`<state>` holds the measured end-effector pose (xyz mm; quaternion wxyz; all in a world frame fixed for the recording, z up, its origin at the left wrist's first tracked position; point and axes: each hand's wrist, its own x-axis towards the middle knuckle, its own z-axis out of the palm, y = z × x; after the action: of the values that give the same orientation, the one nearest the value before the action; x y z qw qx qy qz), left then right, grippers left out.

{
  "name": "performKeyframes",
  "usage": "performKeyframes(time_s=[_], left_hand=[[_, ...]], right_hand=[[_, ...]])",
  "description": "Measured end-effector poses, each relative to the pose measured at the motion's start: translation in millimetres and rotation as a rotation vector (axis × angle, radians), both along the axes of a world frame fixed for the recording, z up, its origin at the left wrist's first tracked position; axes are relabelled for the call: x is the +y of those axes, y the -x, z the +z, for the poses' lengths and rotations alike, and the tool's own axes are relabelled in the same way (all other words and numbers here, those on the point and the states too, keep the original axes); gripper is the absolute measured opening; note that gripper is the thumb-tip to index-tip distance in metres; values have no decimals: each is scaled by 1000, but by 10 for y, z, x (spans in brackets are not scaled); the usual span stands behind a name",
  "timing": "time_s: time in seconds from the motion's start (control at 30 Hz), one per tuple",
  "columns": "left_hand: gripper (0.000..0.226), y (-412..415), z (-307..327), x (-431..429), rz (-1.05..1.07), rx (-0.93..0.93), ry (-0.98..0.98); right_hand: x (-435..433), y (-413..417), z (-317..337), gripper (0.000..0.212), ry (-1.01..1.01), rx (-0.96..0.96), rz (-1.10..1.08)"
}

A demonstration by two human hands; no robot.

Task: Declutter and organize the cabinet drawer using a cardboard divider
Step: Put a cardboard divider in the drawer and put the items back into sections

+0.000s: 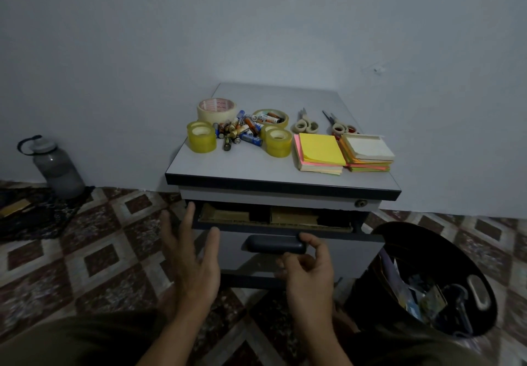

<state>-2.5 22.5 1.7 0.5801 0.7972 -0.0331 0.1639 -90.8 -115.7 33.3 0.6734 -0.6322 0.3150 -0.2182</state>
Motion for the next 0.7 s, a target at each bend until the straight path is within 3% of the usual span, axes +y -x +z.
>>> performKeyframes(time_s=[0.07,0.17,0.3,0.53,0.7], left_hand=[[59,8,91,44,14,-19,-2],[50,-62,174,130,-8,-16,-186],[47,-216,186,259,-118,19,-348],[32,-124,286,470,-152,115,-358],[13,340,431,724,-203,145,-456]], right_hand=[[-46,113,37,35,263,103,37],[-221,178,148,35,626,113,-23],[-567,114,248,32,894,184,27],[-709,255,323,46,721,241,219],[-637,710,447,15,755,309,310]])
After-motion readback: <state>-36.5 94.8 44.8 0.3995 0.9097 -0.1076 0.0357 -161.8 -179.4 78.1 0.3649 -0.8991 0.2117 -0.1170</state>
